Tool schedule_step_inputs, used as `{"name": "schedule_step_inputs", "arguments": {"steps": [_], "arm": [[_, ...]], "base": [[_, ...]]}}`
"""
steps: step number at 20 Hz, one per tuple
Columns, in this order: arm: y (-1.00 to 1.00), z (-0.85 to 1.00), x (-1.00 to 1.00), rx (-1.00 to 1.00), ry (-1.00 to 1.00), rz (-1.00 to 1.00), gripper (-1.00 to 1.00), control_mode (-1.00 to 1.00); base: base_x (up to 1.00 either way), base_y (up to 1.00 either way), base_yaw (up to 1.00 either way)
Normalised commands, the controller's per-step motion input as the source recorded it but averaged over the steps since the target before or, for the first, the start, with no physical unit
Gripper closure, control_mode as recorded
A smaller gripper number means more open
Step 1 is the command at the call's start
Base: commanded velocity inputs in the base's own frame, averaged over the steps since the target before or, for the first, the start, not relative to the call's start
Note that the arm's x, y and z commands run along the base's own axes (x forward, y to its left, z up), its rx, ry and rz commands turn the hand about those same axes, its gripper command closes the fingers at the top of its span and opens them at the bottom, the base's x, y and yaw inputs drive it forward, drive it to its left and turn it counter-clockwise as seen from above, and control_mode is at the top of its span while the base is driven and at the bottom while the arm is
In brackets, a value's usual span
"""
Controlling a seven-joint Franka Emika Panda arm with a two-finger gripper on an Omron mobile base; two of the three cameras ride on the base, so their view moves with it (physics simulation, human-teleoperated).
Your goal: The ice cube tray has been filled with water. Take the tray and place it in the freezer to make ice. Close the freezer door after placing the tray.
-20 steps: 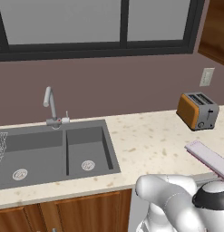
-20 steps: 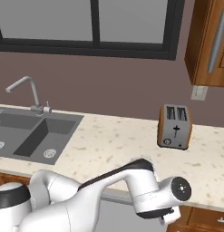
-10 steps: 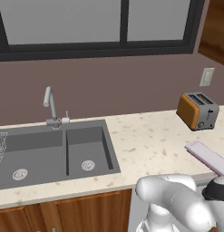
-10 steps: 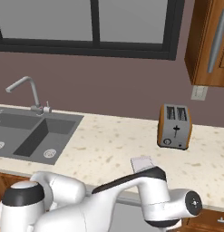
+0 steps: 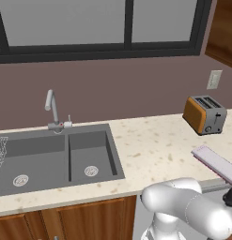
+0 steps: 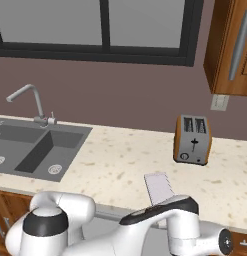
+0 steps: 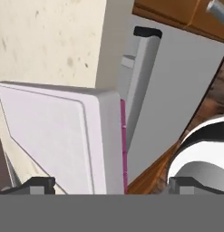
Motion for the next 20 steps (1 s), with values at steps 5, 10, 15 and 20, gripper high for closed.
{"name": "schedule_step_inputs", "arguments": {"steps": [5,10,15,20], "arm": [[0.00,-0.05,0.04,0.08,-0.07,-0.02,-1.00,-1.00],[0.05,-0.04,0.00,0.00,-0.05,-0.02,-1.00,-1.00],[0.21,-0.04,0.01,0.00,-0.04,-0.02,-1.00,-1.00],[0.24,-0.04,0.08,0.00,-0.05,-0.02,-1.00,-1.00]], "base": [[0.00,0.00,0.00],[0.00,0.00,0.00],[0.00,0.00,0.00],[0.00,0.00,0.00]]}}
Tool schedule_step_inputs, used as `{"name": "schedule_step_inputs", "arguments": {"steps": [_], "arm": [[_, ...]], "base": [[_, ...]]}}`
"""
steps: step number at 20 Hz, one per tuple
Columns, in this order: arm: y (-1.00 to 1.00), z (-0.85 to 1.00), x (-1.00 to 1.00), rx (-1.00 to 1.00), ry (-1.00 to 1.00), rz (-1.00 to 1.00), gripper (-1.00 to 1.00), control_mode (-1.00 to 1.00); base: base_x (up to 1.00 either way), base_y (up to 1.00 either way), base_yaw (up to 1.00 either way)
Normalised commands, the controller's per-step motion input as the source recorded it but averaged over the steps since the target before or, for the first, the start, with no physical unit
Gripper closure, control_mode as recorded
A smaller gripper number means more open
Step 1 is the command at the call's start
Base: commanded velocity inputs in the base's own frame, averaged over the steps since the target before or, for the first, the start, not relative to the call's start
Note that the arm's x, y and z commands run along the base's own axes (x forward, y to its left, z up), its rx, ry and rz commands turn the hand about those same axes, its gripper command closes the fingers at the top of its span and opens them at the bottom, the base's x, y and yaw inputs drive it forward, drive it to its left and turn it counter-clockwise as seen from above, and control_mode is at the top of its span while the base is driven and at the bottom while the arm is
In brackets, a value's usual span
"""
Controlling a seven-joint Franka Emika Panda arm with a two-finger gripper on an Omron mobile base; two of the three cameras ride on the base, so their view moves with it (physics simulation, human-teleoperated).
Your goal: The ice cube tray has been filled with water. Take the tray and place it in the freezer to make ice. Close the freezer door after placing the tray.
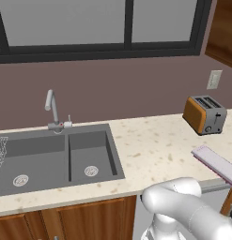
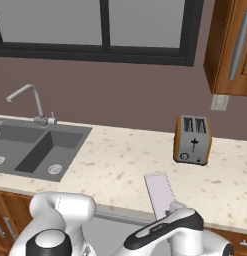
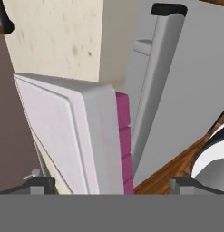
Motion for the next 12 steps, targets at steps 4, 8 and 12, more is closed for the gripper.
{"name": "schedule_step_inputs", "arguments": {"steps": [4,8,12], "arm": [[0.04,-0.02,0.14,0.00,-0.01,-0.01,-1.00,-1.00],[0.00,-0.04,0.17,0.00,-0.01,-0.01,-1.00,-1.00],[0.00,-0.04,0.15,0.00,-0.01,-0.01,-1.00,-1.00]], "base": [[0.00,0.00,0.00],[0.00,0.00,0.00],[0.00,0.00,0.00]]}}
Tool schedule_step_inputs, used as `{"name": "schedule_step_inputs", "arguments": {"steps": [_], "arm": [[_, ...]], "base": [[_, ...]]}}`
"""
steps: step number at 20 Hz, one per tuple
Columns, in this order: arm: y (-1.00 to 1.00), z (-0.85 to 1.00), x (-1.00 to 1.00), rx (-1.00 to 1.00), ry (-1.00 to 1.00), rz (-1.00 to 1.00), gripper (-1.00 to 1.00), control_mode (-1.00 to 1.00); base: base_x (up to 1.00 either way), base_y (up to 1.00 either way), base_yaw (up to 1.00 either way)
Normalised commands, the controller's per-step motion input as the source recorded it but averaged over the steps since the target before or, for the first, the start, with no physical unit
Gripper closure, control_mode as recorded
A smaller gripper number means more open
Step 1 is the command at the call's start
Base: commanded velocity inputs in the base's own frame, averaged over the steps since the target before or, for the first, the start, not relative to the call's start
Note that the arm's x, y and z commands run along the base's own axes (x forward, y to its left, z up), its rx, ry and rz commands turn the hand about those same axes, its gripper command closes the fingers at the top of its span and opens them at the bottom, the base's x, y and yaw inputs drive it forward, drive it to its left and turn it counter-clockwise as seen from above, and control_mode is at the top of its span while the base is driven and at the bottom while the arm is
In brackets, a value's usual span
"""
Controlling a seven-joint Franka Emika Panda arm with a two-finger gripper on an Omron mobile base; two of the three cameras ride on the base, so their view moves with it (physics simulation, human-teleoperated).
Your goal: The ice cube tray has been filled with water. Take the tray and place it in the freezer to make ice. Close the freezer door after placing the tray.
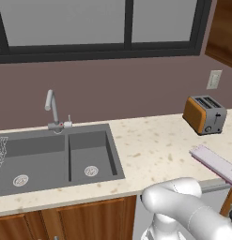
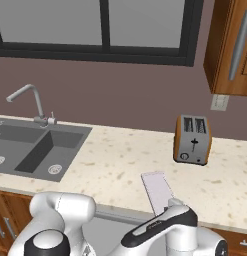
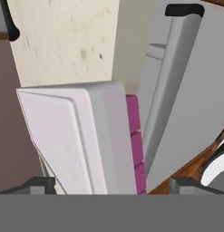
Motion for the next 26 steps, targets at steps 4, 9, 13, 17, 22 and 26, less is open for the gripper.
{"name": "schedule_step_inputs", "arguments": {"steps": [4,9,13,17,22,26], "arm": [[0.00,-0.03,0.14,0.00,0.00,-0.01,-1.00,-1.00],[0.00,-0.03,0.14,0.00,-0.01,-0.01,-1.00,-1.00],[0.00,-0.04,0.16,0.00,-0.02,-0.02,-1.00,-1.00],[0.01,-0.10,0.20,0.00,-0.06,-0.02,1.00,-1.00],[0.01,-0.13,0.16,0.00,-0.08,-0.02,1.00,-1.00],[0.02,-0.11,0.09,0.00,-0.09,-0.01,1.00,-1.00]], "base": [[0.00,0.00,0.00],[0.00,0.00,0.00],[0.00,0.00,0.00],[0.00,0.00,0.00],[0.00,0.00,0.00],[0.00,0.00,0.00]]}}
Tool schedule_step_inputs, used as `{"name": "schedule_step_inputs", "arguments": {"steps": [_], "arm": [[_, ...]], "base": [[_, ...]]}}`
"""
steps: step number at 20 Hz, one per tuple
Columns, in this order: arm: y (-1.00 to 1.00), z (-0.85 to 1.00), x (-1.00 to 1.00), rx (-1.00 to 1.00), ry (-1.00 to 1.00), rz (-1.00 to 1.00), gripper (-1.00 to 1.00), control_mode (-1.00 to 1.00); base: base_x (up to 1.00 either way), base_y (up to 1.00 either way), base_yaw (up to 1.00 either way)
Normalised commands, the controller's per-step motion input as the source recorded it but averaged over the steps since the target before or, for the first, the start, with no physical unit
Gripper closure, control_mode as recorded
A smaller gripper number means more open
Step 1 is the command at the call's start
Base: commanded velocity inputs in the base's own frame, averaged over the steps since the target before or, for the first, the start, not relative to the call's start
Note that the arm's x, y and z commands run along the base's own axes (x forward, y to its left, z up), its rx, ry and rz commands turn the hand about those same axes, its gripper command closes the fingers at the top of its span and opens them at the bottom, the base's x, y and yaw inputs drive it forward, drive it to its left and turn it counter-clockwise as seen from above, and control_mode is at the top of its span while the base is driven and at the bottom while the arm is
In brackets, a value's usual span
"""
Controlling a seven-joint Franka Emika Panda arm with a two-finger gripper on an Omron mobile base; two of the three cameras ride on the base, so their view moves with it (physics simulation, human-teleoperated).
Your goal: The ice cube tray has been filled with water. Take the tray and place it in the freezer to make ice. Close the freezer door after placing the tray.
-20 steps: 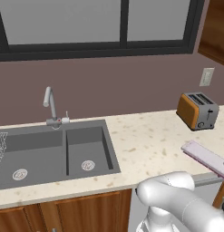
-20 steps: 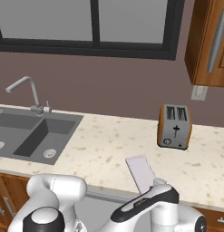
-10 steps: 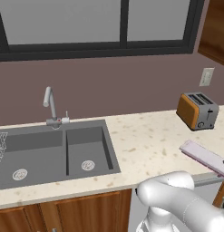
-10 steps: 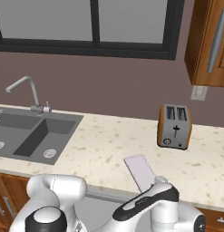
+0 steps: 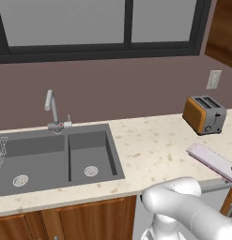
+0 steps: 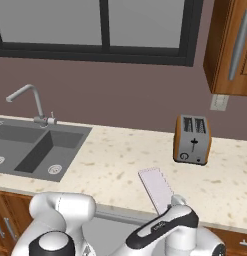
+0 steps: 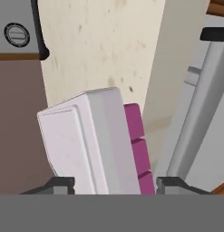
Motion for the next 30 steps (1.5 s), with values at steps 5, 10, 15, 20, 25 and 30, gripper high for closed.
{"name": "schedule_step_inputs", "arguments": {"steps": [5,10,15,20,25,30], "arm": [[0.00,0.00,0.05,0.00,0.00,-0.01,1.00,-1.00],[0.00,0.48,0.00,-0.02,0.00,0.00,1.00,-1.00],[0.01,0.73,-0.04,-0.06,0.02,0.00,1.00,-1.00],[0.18,0.65,-0.01,-0.09,0.01,0.00,1.00,-1.00],[0.42,0.51,-0.04,-0.10,-0.01,0.00,1.00,-1.00],[0.55,0.50,-0.04,-0.03,-0.13,0.00,1.00,-1.00]], "base": [[0.00,0.00,0.00],[0.00,0.00,0.00],[0.00,0.00,0.00],[0.00,0.00,0.00],[0.00,0.00,0.00],[0.00,0.00,0.00]]}}
